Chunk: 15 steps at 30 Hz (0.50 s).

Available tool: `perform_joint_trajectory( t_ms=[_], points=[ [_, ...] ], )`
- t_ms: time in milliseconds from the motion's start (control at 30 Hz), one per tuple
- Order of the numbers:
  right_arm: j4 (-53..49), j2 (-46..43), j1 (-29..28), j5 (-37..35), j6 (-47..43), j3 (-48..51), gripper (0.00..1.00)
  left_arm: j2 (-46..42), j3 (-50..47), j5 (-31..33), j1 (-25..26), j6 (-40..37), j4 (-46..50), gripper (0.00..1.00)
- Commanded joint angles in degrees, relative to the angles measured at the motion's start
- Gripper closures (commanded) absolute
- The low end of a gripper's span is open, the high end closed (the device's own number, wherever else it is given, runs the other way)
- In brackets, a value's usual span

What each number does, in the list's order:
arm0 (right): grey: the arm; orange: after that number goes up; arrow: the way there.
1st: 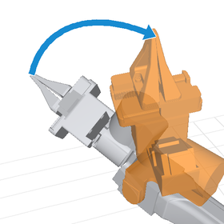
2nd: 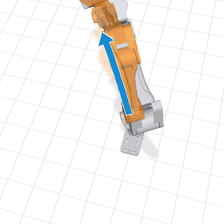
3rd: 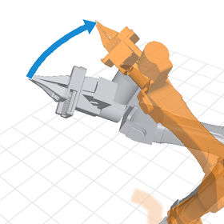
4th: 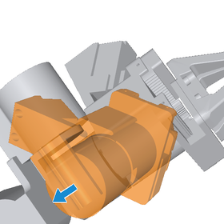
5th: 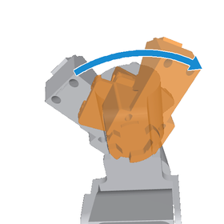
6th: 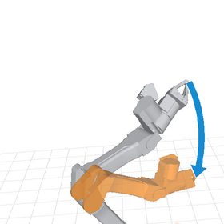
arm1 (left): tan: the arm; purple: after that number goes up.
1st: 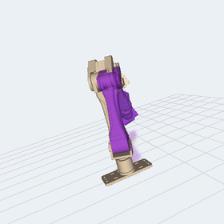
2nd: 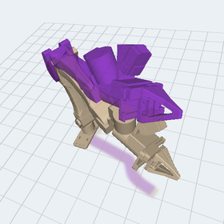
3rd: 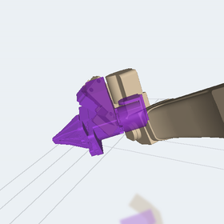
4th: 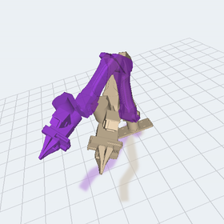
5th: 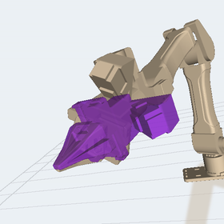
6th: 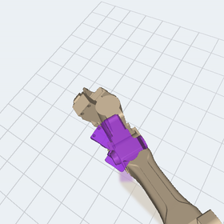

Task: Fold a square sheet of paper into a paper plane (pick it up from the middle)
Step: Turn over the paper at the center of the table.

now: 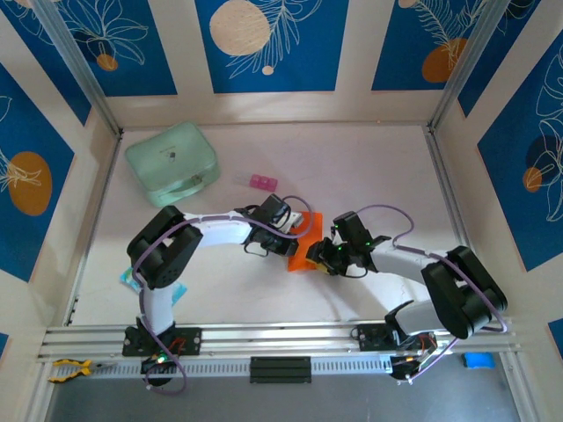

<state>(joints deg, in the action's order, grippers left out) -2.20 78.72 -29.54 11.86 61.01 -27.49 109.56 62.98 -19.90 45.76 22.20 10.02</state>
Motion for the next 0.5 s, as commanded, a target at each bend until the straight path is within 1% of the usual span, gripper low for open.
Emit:
perform_joint_trajectory(
  t_ms=[0, 100, 167, 333, 467],
  points=[
    [3.0, 0.7, 0.5, 1.2, 0.3, -0.3, 0.56, 1.3, -2.1, 0.5, -0.1, 0.4, 3.6, 0.92],
    [2.7, 0.8, 1.7, 1.4, -0.7, -1.1, 0.50, 1.3, -2.0, 0.5, -0.1, 0.2, 3.7, 0.92],
    [2.6, 1.0, 2.9, 2.0, -1.5, -1.6, 0.49, 1.3, -2.1, 0.3, -0.1, 0.3, 3.7, 0.92],
    [3.0, 2.8, 6.0, 4.4, -3.6, -3.0, 0.48, 1.7, -2.1, 0.2, -0.1, 0.4, 3.4, 0.92],
    [4.3, 4.3, 7.2, 6.2, -4.5, -3.5, 0.49, 1.7, -2.1, 0.1, -0.1, 0.4, 3.4, 0.92]
  ],
)
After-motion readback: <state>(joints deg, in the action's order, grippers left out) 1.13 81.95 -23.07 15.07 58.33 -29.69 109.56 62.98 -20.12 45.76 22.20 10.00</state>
